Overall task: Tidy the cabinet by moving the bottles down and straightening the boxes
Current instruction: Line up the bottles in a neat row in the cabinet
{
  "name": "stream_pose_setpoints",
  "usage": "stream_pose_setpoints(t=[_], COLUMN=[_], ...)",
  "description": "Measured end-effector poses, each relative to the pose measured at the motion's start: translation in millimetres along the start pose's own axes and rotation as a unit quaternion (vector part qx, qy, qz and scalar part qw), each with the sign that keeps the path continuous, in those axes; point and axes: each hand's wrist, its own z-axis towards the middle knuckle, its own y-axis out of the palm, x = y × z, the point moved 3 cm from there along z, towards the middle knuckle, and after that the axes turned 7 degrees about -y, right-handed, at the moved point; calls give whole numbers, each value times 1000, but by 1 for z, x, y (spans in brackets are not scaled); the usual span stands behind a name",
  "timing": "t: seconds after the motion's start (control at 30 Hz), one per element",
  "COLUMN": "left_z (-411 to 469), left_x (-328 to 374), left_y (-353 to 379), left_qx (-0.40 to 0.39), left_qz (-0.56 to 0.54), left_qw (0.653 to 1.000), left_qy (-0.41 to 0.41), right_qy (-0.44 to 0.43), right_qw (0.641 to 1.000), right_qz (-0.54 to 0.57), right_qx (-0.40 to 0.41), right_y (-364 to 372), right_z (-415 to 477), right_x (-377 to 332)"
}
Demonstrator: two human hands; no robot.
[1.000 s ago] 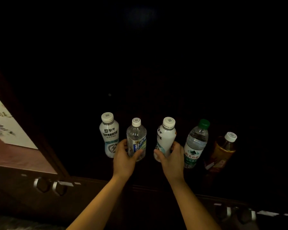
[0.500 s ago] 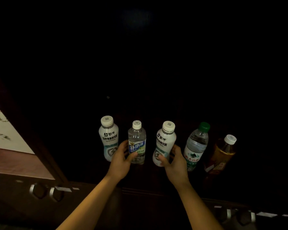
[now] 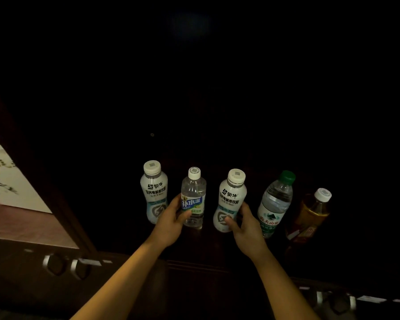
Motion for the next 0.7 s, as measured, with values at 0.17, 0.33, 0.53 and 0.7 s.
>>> stream_pose_setpoints(t=[0.17, 0.33, 0.53, 0.7], left_z=[-3, -14, -51, -73], left_x=[1, -1, -21, -23], left_y=[1, 0, -24, -60], left_qx=[-3, 5, 141, 290], left_qz=[0, -11, 56, 89], left_qw=[1000, 1000, 988, 950], left_qy=[6, 4, 0, 67], right_qy=[-14, -16, 0, -63], right_qw=[1000, 1000, 997, 978], right_qz=[-3, 10, 2, -40], right_qx=[-5, -12, 79, 194], right_y=[-1, -1, -4, 0], right_z=[-2, -7, -33, -68], right_x=[-4, -6, -18, -48])
